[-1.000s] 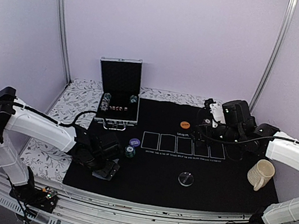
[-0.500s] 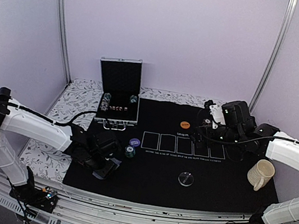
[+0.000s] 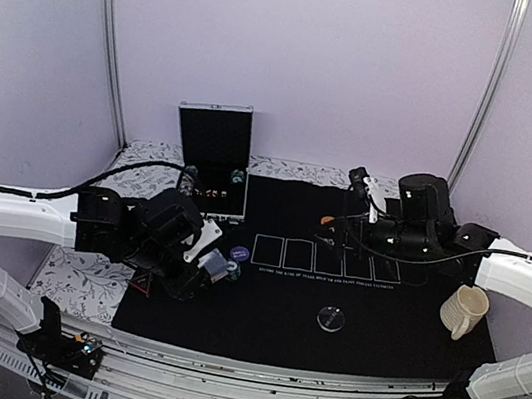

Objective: Distribute texas hold em gaming equipment
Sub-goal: Pick up the face-down deck piles from the poker table mat, then pass from the left arm to the right

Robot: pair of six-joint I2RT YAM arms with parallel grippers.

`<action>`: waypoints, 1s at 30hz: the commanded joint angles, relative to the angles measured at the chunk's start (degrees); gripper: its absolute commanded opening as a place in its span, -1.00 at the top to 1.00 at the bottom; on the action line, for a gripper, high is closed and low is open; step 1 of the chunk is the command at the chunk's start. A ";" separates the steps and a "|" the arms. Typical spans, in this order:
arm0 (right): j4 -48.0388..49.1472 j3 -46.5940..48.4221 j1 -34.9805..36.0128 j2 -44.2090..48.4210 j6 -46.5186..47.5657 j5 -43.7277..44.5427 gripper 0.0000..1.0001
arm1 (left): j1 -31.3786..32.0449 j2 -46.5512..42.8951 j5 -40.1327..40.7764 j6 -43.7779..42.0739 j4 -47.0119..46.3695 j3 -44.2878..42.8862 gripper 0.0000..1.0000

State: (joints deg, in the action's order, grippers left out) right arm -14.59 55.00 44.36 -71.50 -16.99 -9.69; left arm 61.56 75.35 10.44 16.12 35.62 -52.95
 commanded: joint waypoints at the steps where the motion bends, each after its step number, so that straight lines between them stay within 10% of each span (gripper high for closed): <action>1: 10.91 -0.65 2.23 -0.43 -6.56 -12.02 -0.98 | 2.44 -1.63 0.03 -9.21 4.74 -5.02 -0.10; 30: 25.18 9.00 12.57 -27.42 -11.49 -20.98 -0.98 | 9.49 -2.91 6.13 -23.80 3.47 -8.51 -0.03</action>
State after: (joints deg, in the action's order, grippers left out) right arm 7.97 61.65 56.45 -96.60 -27.79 -29.82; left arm 70.00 72.99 15.33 -6.44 41.15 -60.71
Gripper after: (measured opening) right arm 0.988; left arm 0.524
